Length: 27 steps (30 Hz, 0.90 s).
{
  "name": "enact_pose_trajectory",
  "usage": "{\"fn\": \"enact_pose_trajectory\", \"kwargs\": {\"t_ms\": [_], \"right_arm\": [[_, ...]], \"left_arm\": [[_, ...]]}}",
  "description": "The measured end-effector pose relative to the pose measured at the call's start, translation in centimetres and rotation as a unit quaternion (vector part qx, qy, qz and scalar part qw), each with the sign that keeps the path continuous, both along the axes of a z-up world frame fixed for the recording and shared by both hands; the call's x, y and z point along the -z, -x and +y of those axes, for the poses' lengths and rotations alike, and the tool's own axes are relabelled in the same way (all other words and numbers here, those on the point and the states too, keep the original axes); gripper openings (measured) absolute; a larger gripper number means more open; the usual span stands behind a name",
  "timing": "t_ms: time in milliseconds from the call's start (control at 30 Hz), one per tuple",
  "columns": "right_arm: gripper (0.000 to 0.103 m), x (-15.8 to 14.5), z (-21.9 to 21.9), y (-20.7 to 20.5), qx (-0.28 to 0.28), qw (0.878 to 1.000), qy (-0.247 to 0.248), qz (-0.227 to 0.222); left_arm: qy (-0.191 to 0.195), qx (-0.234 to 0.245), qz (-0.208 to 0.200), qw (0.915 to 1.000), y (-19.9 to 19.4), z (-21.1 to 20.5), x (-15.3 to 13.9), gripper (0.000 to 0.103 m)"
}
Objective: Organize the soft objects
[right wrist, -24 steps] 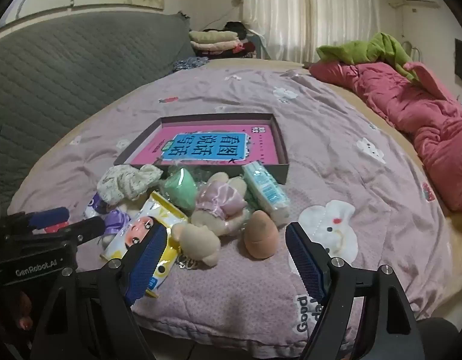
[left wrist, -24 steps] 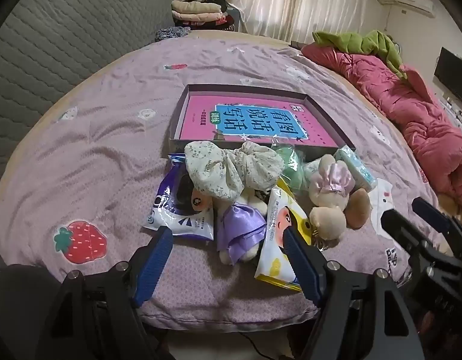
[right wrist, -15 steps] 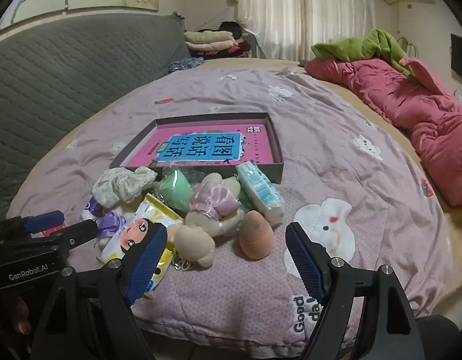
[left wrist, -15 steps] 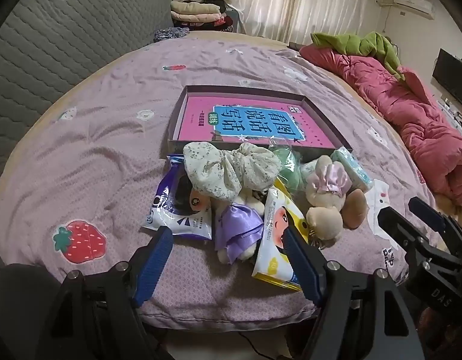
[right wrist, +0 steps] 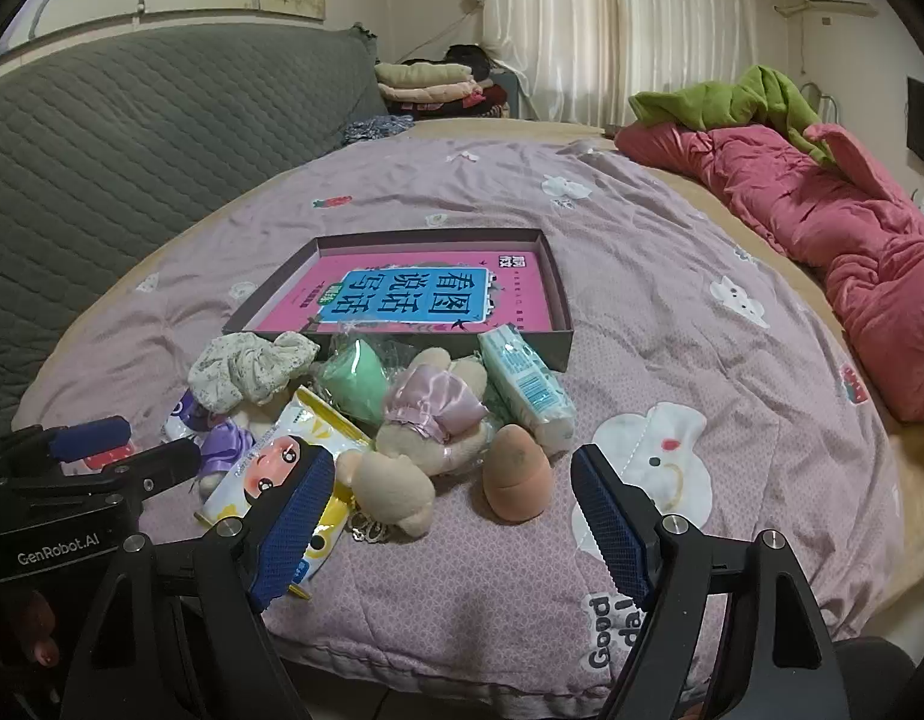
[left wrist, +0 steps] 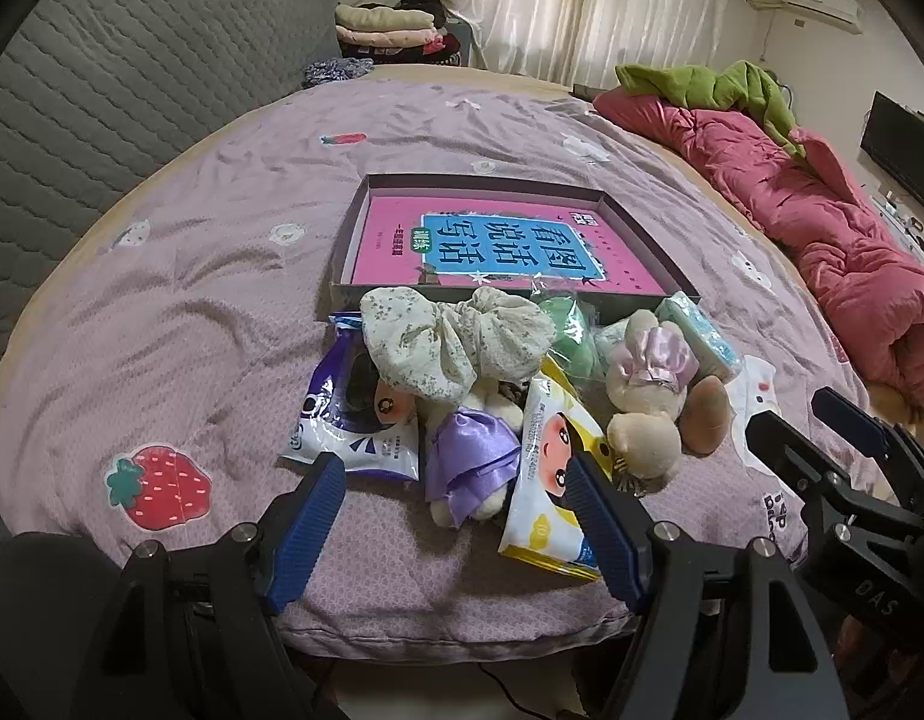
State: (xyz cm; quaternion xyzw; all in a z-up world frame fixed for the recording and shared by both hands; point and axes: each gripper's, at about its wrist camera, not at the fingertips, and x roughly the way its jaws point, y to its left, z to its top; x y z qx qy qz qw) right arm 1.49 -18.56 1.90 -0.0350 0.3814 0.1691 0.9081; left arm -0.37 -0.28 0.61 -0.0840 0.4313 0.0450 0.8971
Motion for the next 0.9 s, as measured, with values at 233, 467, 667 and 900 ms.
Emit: {"fn": "enact_pose_trajectory", "kwargs": {"t_ms": [233,467,667,900], "right_arm": [[0.082,-0.11,-0.02,-0.04,-0.001,1.000,0.001,-0.004],[0.082,-0.52,0.19,0.23,-0.007,1.000,0.003,-0.014],[0.082,-0.47,0.14,0.27,-0.006,1.000,0.006,-0.014],[0.082,-0.52,-0.02,0.14,-0.002,1.000,0.007,-0.014]], "left_arm": [[-0.001,0.000,0.000,1.0000,-0.05,-0.15,-0.06,0.075],[-0.004,-0.001,-0.004,1.0000,-0.12,-0.31,-0.09,0.075],[-0.002,-0.002,-0.005,1.0000,-0.08,0.05,-0.26,0.075],[-0.002,-0.001,-0.005,1.0000,-0.14,0.08,-0.31,0.075]]}}
